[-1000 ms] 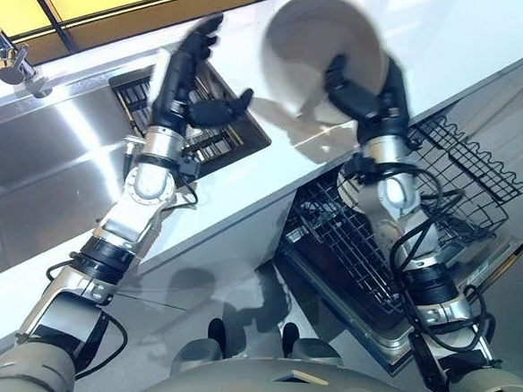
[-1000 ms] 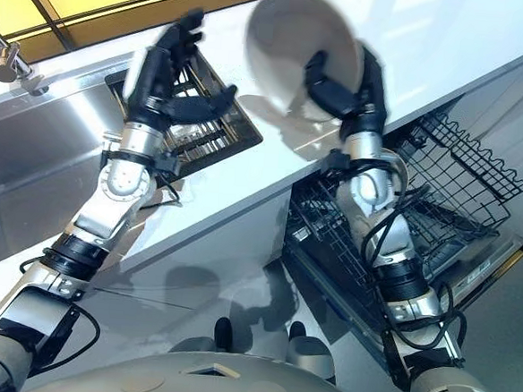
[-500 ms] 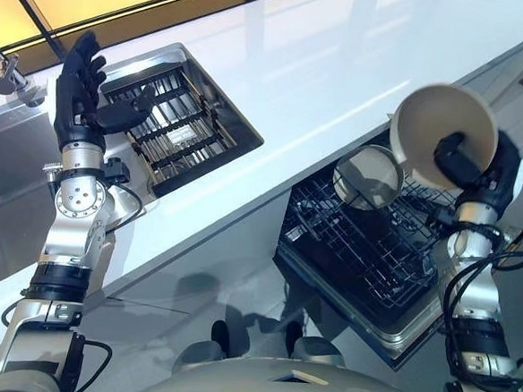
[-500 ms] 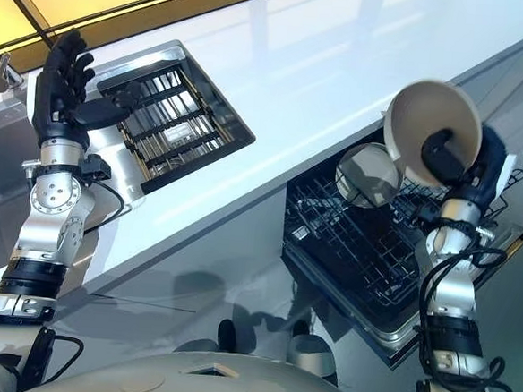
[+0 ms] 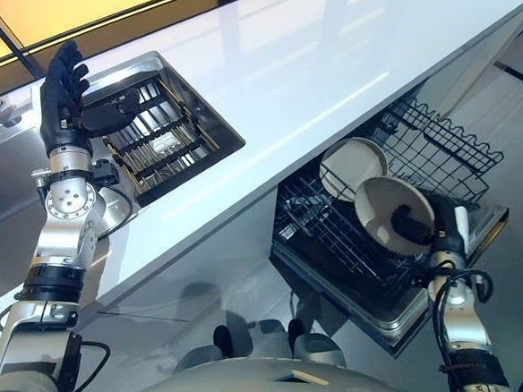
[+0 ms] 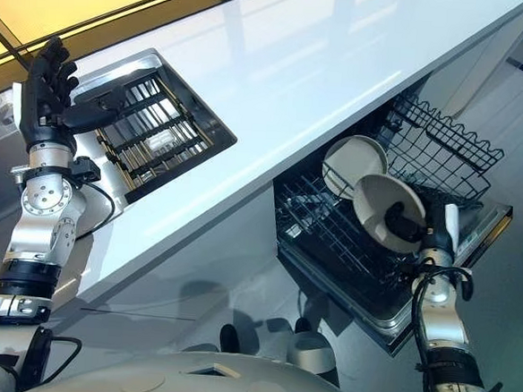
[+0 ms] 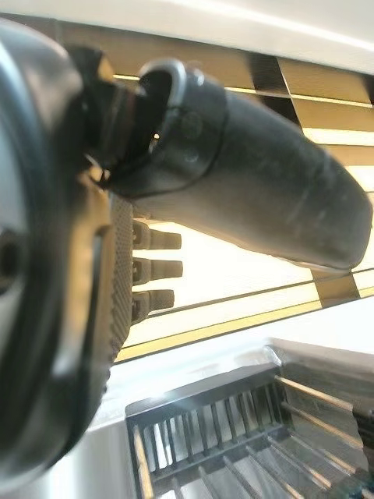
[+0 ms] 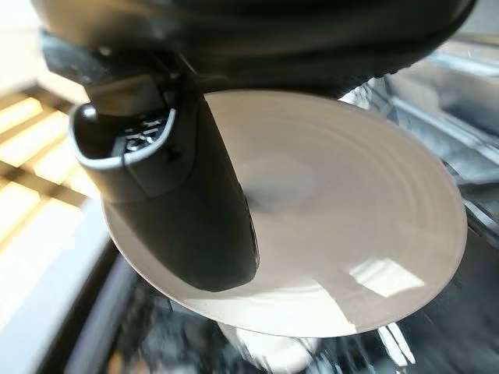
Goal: Pick up plates and place into dishwasher.
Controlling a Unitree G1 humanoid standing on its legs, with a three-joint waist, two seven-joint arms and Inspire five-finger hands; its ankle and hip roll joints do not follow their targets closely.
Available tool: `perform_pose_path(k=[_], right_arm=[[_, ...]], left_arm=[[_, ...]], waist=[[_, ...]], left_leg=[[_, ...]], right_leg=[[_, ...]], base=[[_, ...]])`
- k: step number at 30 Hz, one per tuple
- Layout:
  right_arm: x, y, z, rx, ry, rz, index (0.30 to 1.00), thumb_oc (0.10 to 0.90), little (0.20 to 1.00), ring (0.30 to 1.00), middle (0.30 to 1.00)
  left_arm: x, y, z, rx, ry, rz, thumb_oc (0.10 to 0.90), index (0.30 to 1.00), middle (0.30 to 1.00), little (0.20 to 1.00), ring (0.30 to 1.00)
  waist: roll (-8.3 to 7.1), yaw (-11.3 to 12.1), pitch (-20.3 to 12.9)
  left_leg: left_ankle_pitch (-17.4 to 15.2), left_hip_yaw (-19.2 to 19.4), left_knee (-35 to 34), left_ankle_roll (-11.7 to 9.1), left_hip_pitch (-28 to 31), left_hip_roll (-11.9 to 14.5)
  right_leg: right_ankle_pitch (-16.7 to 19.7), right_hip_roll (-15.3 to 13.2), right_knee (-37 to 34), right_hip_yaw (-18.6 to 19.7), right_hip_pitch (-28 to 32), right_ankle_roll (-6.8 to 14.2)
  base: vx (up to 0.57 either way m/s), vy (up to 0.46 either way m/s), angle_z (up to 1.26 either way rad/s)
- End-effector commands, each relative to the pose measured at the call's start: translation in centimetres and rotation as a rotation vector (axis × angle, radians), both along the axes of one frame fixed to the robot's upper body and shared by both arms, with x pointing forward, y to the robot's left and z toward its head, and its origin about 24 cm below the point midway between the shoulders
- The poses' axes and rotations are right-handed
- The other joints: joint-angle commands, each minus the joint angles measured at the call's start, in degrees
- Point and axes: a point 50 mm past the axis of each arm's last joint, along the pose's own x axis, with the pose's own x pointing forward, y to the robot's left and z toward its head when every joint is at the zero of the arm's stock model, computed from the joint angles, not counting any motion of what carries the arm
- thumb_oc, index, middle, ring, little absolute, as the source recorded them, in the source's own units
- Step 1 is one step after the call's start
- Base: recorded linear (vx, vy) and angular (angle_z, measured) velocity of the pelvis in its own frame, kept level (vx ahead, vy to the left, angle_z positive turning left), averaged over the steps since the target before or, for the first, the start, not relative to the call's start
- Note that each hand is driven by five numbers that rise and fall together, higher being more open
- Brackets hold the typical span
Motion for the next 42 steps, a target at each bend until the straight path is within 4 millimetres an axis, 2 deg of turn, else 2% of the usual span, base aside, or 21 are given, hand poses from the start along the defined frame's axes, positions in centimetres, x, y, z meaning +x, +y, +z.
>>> perform_pose_path(k=[1, 6, 13, 14, 15, 20, 28, 36, 42], right_arm=[[3.0, -0.6, 4.0, -0.109, -0.125, 0.056, 0.3, 0.1, 0.2, 0.3, 0.3], [3.4, 0.5, 2.2, -0.113, -0.032, 0.052, 0.3, 0.1, 0.2, 0.3, 0.3], [4.5, 2.9, 0.5, -0.062, 0.009, -0.007, 0.3, 0.1, 0.2, 0.3, 0.3], [4.6, 3.0, 0.5, -0.06, 0.009, -0.007, 0.439, 0.262, 0.362, 0.439, 0.439], [4.8, 3.6, 0.5, -0.043, -0.003, -0.005, 0.9, 0.8, 0.9, 0.9, 0.9], [5.5, 5.3, 1.3, -0.013, -0.068, 0.022, 0.9, 0.8, 0.9, 0.9, 0.9], [6.5, 7.4, 6.1, -0.025, -0.369, 0.051, 0.9, 0.8, 0.9, 0.9, 0.9], [6.0, 6.0, 8.6, -0.046, -0.525, 0.021, 0.9, 0.8, 0.9, 0.9, 0.9], [5.2, 4.5, 9.5, -0.053, -0.577, -0.03, 0.9, 0.8, 0.9, 0.9, 0.9]], left_arm=[[0.6, 1.3, 5.6, 0.117, -0.185, 0.022, 0.8, 0.9, 0.9, 0.9, 0.9], [0.8, 0.6, 5.8, 0.128, -0.176, -0.004, 0.8, 0.9, 0.9, 0.9, 0.9], [1.3, -0.5, 5.3, 0.114, -0.156, -0.049, 0.8, 0.9, 0.9, 0.9, 0.9], [1.3, -0.6, 5.3, 0.115, -0.155, -0.05, 0.8, 0.9, 0.9, 0.9, 0.9], [1.3, -0.7, 5.2, 0.115, -0.15, -0.061, 0.8, 0.9, 0.9, 0.9, 0.9], [1.3, -1.1, 4.7, 0.117, -0.135, -0.079, 0.8, 0.9, 0.9, 0.9, 0.9], [1.3, -1.9, 3.8, 0.107, -0.123, -0.092, 0.8, 0.9, 0.9, 0.9, 0.9], [1.1, -1.4, 3.4, 0.102, -0.109, -0.076, 0.8, 0.9, 0.9, 0.9, 0.9], [0.8, -0.9, 3.5, 0.103, -0.11, -0.057, 0.8, 0.9, 0.9, 0.9, 0.9]], waist=[[1.13, 2.0, -2.8], [1.2, 3.4, -2.4], [1.75, 5.6, -2.0], [1.75, 5.6, -2.0], [1.92, 5.9, -1.9], [2.14, 6.3, -1.6], [2.55, 5.5, -1.0], [2.62, 4.3, -1.1], [2.53, 3.6, -1.1]], left_leg=[[-4.5, -1.8, 0.6, 2.6, -0.4, -3.7], [-4.4, -2.8, 0.7, 2.6, -0.6, -3.7], [-4.1, -4.3, 0.9, 2.4, -0.6, -3.8], [-4.1, -4.4, 0.9, 2.4, -0.6, -3.8], [-4.1, -4.7, 0.9, 2.4, -0.6, -3.9], [-4.0, -5.1, 1.0, 2.3, -0.7, -3.9], [-4.2, -5.1, 1.0, 2.7, -0.7, -4.2], [-4.6, -3.9, 0.9, 2.9, -0.4, -4.4], [-4.8, -3.1, 0.8, 3.0, -0.2, -4.5]], right_leg=[[-5.1, 4.0, 8.2, -3.1, -4.3, 1.2], [-5.3, 4.0, 8.1, -3.6, -4.0, 0.9], [-5.6, 4.1, 8.0, -4.4, -3.3, 0.5], [-5.6, 4.1, 8.1, -4.4, -3.3, 0.5], [-5.6, 4.1, 8.0, -4.5, -3.2, 0.4], [-5.8, 4.1, 8.3, -4.4, -3.2, 0.3], [-6.1, 4.1, 9.3, -3.9, -3.9, 0.2], [-6.4, 4.0, 9.5, -3.4, -4.2, 0.5], [-6.3, 4.1, 9.5, -3.2, -4.2, 0.6]], base=[[0.0, 0.0, 0.0], [0.01, -0.018, 0.06], [0.02, -0.008, 0.1], [0.02, 0.006, 0.14], [0.02, 0.006, 0.13], [0.01, 0.008, 0.06], [0.0, 0.011, 0.04], [0.0, 0.016, -0.02], [-0.01, 0.002, -0.04]])
